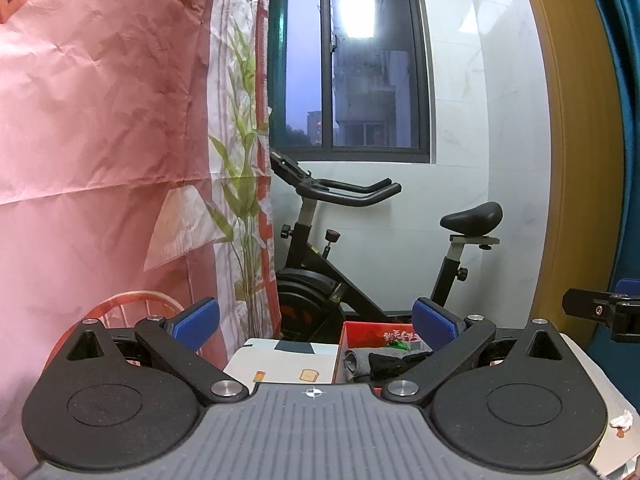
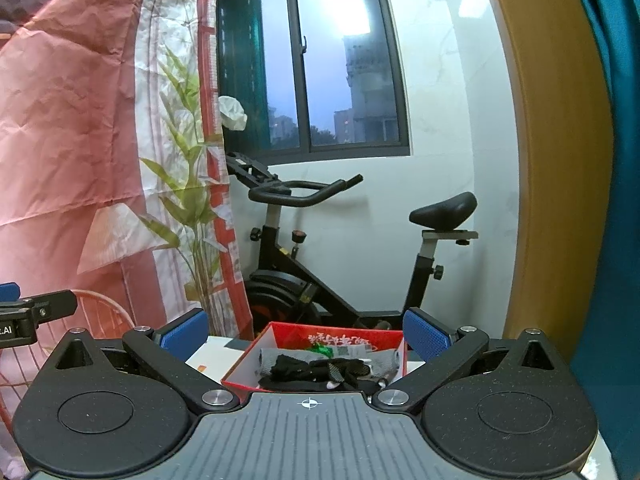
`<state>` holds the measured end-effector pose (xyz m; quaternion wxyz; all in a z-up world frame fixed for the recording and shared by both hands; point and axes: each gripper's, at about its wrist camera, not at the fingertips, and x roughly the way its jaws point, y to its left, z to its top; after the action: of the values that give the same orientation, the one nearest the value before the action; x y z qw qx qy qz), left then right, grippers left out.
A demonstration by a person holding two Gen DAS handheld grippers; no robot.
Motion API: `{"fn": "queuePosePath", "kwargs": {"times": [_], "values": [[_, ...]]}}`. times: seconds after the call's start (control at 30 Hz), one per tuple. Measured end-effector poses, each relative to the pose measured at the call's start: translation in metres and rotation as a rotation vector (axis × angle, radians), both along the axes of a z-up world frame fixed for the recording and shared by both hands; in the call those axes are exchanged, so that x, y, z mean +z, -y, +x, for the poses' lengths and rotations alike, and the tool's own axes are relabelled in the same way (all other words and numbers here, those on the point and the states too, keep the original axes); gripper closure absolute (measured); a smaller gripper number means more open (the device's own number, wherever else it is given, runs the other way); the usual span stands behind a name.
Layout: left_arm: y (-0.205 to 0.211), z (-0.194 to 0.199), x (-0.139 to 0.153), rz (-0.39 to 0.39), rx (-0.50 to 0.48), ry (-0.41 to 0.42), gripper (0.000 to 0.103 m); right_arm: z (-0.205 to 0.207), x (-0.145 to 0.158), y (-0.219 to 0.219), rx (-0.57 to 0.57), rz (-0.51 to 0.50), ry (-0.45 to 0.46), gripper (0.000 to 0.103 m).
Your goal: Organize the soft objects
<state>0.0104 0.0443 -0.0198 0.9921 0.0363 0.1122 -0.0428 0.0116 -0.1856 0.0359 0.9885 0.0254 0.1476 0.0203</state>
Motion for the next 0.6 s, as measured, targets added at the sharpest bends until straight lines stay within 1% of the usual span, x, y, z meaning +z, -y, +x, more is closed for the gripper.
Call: {"fn": "queuePosePath", "kwargs": {"times": [0.6], "values": [[-0.0027,-0.0003,-0.0018,-0.011,-0.021,-0.004,0.0,-0.0012,0.0005,-0.0015,-0.002,-0.017,0.007,0.0]]}}
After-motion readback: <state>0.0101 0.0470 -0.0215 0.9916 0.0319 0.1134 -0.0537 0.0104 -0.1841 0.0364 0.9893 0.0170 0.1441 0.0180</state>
